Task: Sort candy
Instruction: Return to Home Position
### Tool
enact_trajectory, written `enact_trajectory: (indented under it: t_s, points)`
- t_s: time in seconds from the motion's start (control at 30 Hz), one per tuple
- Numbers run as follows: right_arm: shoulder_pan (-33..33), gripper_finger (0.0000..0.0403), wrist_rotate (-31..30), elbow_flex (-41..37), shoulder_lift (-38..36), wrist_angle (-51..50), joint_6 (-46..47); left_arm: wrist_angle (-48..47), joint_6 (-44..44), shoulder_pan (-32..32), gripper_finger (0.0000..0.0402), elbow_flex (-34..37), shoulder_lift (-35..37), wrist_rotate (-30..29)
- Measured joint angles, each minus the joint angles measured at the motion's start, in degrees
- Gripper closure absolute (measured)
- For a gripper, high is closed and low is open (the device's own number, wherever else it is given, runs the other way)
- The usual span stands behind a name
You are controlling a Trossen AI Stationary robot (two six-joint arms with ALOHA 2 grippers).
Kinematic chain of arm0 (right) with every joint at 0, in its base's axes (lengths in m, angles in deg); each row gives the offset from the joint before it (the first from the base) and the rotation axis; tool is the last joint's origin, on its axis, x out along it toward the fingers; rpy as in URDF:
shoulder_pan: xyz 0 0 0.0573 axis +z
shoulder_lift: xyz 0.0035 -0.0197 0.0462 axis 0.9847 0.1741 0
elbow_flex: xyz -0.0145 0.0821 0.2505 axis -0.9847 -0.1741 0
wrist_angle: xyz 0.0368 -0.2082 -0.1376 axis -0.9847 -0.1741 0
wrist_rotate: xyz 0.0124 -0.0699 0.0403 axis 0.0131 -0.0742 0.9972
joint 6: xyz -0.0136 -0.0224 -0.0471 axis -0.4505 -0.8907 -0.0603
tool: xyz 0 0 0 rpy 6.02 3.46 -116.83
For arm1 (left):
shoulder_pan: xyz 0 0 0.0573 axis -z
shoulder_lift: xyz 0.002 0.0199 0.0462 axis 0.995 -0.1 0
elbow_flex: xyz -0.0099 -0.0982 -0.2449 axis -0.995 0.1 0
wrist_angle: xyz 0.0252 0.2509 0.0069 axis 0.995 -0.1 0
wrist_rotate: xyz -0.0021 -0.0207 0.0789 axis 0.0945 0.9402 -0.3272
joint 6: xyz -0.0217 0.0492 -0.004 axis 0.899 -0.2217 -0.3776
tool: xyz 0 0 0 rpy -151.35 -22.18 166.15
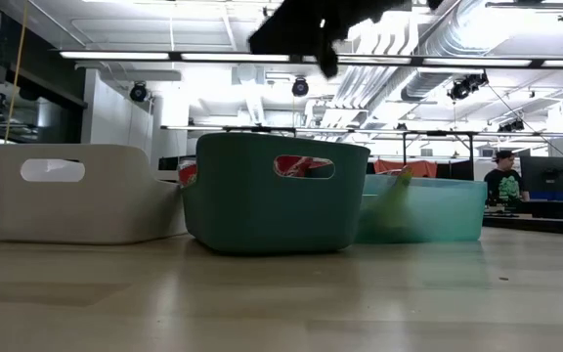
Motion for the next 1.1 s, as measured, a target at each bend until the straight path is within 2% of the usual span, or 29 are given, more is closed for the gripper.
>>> enact_trajectory:
  t_s: [0.07,0.2,0.27,0.4,0.47,0.57,0.7,0.77,0.83,0.97,1.1]
  points:
    - [-0.47,0.0332,-1.21,0.8,-2.56,-1.47,-0.42,0.02,0.0,0.0,0.0211,0.0,0.0,-0.01]
    - [-0.81,0.0271,-7.32,1.5,-8.14,-7.21,-3.4,0.0,-0.04,-0.25,0.0211,0.0,0.0,-0.03]
    - [-0.97,0.0247,-7.93,1.52,-11.32,-10.32,-5.09,-0.03,-0.04,-0.44,0.0211,0.0,0.0,-0.03]
    - [-1.07,0.0229,-7.57,1.64,-16.45,-16.31,-4.81,-0.05,-0.05,-0.48,0.0211,0.0,0.0,-0.05]
    - [-1.05,0.024,-8.19,1.62,-18.75,-19.76,-4.13,-0.33,-1.05,-0.48,0.0212,-0.02,0.02,-0.05]
    - [-1.05,0.0287,-8.82,1.6,-22.31,-24.68,-3.88,-1.7,-4.69,-0.58,0.0231,-0.02,1.65,-0.03]
    - [-1.05,0.0384,-9.06,1.56,-26.66,-29.36,-2.58,-4.09,-6.69,-1.14,0.0308,1.65,6.42,0.47]
    - [-1.05,0.0389,-9.17,1.56,-28.37,-30.13,-2.58,-3.1,-6.49,-1.14,0.0363,5.08,9.64,1.17]
    - [-1.05,0.0385,-9.34,1.56,-29.58,-30.53,-2.71,-1.74,-5.05,-1.12,0.039,9.74,13.67,1.56]
    - [-1.05,0.0399,-9.47,1.56,-31.25,-30.58,-2.99,7.21,-2.93,-1.11,0.0395,20.64,21.93,1.36]
    - [-1.05,0.0402,-8.72,1.56,-31.87,-31.1,-0.79,12.22,-1.31,-1.11,0.0399,29.66,29.75,-0.28]
